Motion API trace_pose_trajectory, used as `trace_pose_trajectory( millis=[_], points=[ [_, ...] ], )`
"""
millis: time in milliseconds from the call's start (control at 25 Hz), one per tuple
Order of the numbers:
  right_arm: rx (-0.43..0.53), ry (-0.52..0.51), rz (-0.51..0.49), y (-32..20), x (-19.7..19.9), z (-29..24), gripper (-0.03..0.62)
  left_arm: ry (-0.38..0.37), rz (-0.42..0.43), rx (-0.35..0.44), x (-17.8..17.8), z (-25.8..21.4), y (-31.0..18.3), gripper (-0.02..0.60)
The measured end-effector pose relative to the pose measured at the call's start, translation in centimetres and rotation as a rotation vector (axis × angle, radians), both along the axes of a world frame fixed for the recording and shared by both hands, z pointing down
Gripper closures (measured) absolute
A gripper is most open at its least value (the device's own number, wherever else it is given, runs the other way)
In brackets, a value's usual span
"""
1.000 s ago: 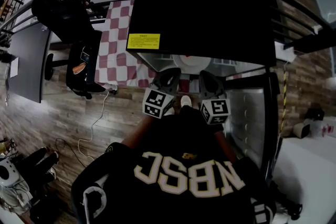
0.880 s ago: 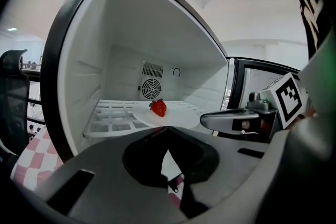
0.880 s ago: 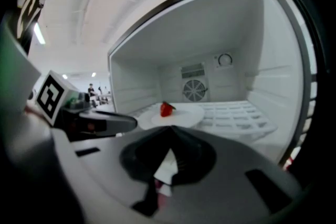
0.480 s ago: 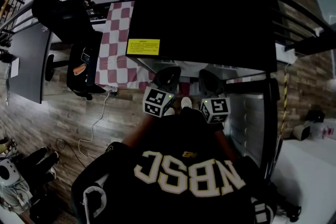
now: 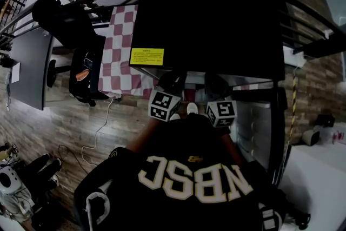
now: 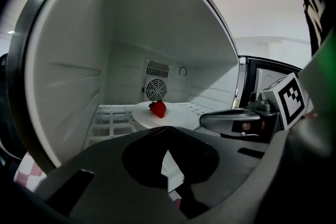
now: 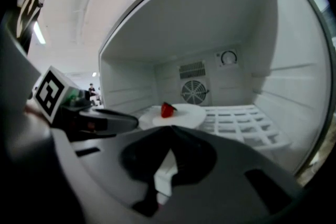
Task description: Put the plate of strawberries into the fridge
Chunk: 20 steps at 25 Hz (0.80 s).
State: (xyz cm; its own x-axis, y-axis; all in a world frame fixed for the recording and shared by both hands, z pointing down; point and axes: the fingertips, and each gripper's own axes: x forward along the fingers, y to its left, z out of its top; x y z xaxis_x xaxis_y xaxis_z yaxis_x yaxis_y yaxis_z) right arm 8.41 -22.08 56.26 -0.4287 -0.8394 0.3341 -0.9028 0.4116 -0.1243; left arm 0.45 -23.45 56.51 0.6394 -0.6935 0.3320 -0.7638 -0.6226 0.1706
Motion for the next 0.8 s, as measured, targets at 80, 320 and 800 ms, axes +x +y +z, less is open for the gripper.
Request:
trace_pose_trajectory(
  millis=[80, 320, 800],
  points=[
    [0.0, 0.007, 0.004, -0.3, 0.1, 0.1, 0.574, 0.002, -0.003, -0.005, 0.0, 0.0, -0.3, 0.566],
    [0.008, 0.01, 0.006, -1.4, 0.3, 0.1, 0.574, -0.003, -0.016, -0.031, 0.2, 0.2, -1.3, 0.566],
    [0.009, 0.053, -0.029, -3.1, -0.3, -0.8, 0.574, -0.068, -0.04, -0.087, 0.7, 0.2, -2.5, 0.566]
  ],
)
